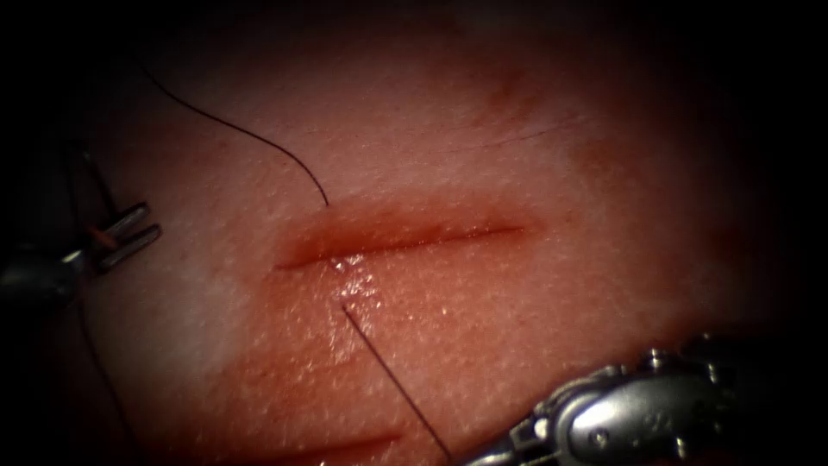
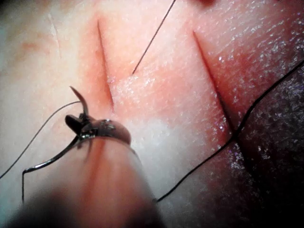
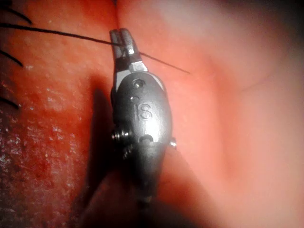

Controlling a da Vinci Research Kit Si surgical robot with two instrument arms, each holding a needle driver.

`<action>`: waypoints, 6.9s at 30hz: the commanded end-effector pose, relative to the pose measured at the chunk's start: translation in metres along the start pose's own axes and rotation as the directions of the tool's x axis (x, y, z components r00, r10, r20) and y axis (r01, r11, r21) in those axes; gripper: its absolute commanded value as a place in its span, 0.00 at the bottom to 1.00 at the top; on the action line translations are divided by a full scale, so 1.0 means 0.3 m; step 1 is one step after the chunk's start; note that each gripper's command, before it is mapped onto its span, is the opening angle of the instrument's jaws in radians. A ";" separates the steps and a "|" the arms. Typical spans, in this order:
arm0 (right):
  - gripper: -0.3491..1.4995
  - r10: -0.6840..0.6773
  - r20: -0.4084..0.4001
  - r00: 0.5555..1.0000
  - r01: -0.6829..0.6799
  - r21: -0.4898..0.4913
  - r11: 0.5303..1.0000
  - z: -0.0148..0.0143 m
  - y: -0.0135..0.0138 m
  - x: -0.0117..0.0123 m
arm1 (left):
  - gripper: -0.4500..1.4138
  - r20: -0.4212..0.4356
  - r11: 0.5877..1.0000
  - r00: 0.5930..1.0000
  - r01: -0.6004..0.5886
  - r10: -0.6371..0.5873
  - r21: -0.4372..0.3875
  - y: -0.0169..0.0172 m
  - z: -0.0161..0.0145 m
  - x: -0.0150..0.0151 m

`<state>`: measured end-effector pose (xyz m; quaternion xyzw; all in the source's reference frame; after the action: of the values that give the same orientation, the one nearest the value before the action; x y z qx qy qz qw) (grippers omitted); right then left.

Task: Wound Closure
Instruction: Grip suture near skin and pull away to lengthen working end. Repeat until only a short tail is left, then gently pull on tail with right gripper to lengthen

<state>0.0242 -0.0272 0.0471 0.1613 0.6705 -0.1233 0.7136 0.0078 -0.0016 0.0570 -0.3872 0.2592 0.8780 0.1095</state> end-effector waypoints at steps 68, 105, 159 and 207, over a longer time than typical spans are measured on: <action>0.94 -0.080 0.104 0.991 0.116 -0.409 0.905 -0.0034 0.0425 -0.0144 | 0.00 -0.006 1.000 1.000 -0.002 0.002 -0.006 0.002 0.003 -0.001; 0.00 -0.133 0.079 0.988 0.146 -0.201 0.969 0.0224 0.0284 -0.0126 | 0.00 -0.003 1.000 1.000 0.001 -0.001 -0.008 0.003 0.004 -0.001; 0.00 -0.050 0.032 0.998 0.049 0.029 0.998 0.0257 -0.0199 0.0204 | 0.00 -0.002 1.000 1.000 0.014 -0.014 -0.022 -0.001 0.007 -0.004; 0.70 0.589 -0.291 0.754 -0.610 -0.643 0.463 -0.0240 0.0506 -0.0161 | 0.61 0.074 0.966 0.964 0.257 -0.255 -0.019 -0.012 0.065 -0.042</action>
<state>0.0224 -0.0112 0.0522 0.1047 0.5733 0.4057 0.7041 0.0060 0.0115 0.0754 -0.3859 0.1881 0.8733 0.2302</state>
